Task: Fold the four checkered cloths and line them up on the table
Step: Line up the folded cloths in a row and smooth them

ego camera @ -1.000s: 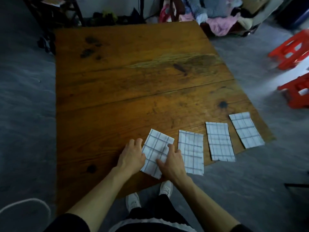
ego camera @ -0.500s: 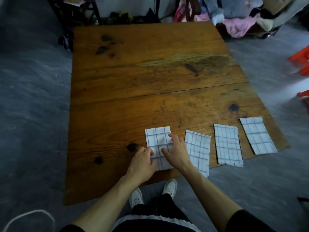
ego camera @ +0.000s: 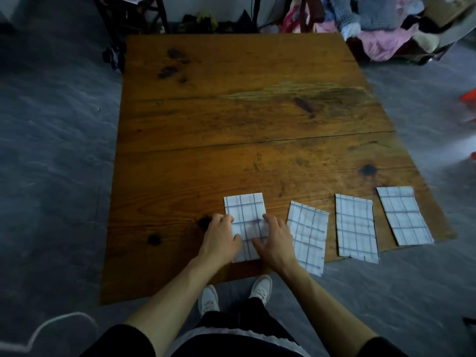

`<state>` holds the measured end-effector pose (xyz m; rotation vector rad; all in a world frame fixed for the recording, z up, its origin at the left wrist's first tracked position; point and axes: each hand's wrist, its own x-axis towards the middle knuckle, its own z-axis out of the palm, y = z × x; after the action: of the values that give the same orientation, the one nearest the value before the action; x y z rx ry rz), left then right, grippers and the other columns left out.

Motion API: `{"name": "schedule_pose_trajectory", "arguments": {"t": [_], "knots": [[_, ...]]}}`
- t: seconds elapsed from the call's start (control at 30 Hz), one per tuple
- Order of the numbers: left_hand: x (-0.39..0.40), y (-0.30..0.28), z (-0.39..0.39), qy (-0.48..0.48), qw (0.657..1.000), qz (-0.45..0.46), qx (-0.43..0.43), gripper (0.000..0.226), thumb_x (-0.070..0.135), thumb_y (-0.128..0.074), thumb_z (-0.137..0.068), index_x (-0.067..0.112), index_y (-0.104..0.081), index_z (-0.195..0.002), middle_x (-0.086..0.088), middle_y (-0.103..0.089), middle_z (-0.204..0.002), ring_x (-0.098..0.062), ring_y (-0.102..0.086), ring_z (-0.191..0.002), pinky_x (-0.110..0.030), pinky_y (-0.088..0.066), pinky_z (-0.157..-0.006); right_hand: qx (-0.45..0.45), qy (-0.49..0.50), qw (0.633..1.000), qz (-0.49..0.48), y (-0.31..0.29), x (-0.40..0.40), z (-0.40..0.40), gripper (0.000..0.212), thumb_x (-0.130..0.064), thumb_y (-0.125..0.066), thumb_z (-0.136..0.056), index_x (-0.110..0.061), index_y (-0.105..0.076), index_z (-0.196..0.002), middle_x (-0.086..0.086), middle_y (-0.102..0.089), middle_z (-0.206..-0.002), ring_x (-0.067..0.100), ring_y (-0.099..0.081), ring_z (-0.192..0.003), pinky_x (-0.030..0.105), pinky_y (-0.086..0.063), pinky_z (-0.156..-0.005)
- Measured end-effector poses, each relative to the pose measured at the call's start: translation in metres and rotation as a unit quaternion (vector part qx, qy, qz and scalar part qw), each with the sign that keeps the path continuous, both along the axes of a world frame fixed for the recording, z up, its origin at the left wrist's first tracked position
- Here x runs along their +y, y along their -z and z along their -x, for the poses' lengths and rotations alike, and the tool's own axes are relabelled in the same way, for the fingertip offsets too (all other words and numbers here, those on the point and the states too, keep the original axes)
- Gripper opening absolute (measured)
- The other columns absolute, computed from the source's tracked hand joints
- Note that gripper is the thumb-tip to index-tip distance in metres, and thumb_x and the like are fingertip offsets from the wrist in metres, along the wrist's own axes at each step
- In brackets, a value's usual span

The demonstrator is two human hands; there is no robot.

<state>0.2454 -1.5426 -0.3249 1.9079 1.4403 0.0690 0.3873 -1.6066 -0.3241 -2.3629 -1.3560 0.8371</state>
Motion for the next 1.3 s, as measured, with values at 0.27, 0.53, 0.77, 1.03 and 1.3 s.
{"name": "schedule_pose_trajectory", "arguments": {"t": [0.27,0.53,0.77,1.03,1.3], "knots": [[-0.022,0.003,0.009,-0.001,0.999,0.005,-0.037,0.048,0.023,-0.063,-0.092,0.015,-0.046,-0.137,0.001,-0.042,-0.136,-0.015,-0.044,-0.127,-0.029,-0.041,-0.106,0.006,-0.005,1.000,-0.004,-0.001,0.002,0.006,0.064,-0.027,-0.069,-0.083,-0.013,-0.042,-0.139,0.011,-0.047,-0.137,0.027,-0.043,-0.125,0.039,-0.039,-0.106],[-0.031,0.001,0.013,0.090,0.992,-0.081,0.022,0.059,0.031,-0.065,-0.091,0.020,-0.039,-0.143,0.000,-0.028,-0.151,-0.019,-0.029,-0.137,-0.031,-0.035,-0.111,-0.096,-0.121,0.988,-0.013,0.010,-0.014,0.005,0.078,-0.031,-0.074,-0.075,-0.022,-0.035,-0.142,0.006,-0.030,-0.151,0.028,-0.032,-0.136,0.042,-0.037,-0.110],[0.003,0.010,0.015,0.247,0.944,-0.100,0.193,0.093,0.060,-0.052,-0.092,0.018,0.000,-0.158,-0.004,0.012,-0.166,-0.029,0.013,-0.151,-0.053,-0.004,-0.122,-0.126,-0.236,0.961,0.067,0.015,-0.001,-0.006,0.100,-0.052,-0.066,-0.085,-0.020,-0.004,-0.156,0.005,0.008,-0.165,0.027,0.011,-0.151,0.045,-0.002,-0.123],[0.013,0.017,0.013,0.241,0.946,-0.089,0.199,0.096,0.063,-0.051,-0.091,0.020,0.004,-0.157,-0.003,0.012,-0.166,-0.030,0.013,-0.151,-0.054,-0.005,-0.122,-0.134,-0.254,0.955,0.077,0.019,0.015,-0.015,0.103,-0.056,-0.065,-0.084,-0.020,-0.002,-0.156,0.005,0.009,-0.165,0.028,0.014,-0.150,0.047,0.003,-0.121],[0.000,0.018,0.018,0.237,0.948,-0.088,0.192,0.097,0.063,-0.052,-0.091,0.020,0.003,-0.158,-0.004,0.012,-0.166,-0.030,0.012,-0.151,-0.055,-0.006,-0.122,-0.130,-0.249,0.956,0.080,0.020,0.000,-0.013,0.101,-0.055,-0.064,-0.085,-0.022,0.000,-0.156,0.003,0.010,-0.165,0.026,0.016,-0.150,0.047,0.004,-0.122]]}}
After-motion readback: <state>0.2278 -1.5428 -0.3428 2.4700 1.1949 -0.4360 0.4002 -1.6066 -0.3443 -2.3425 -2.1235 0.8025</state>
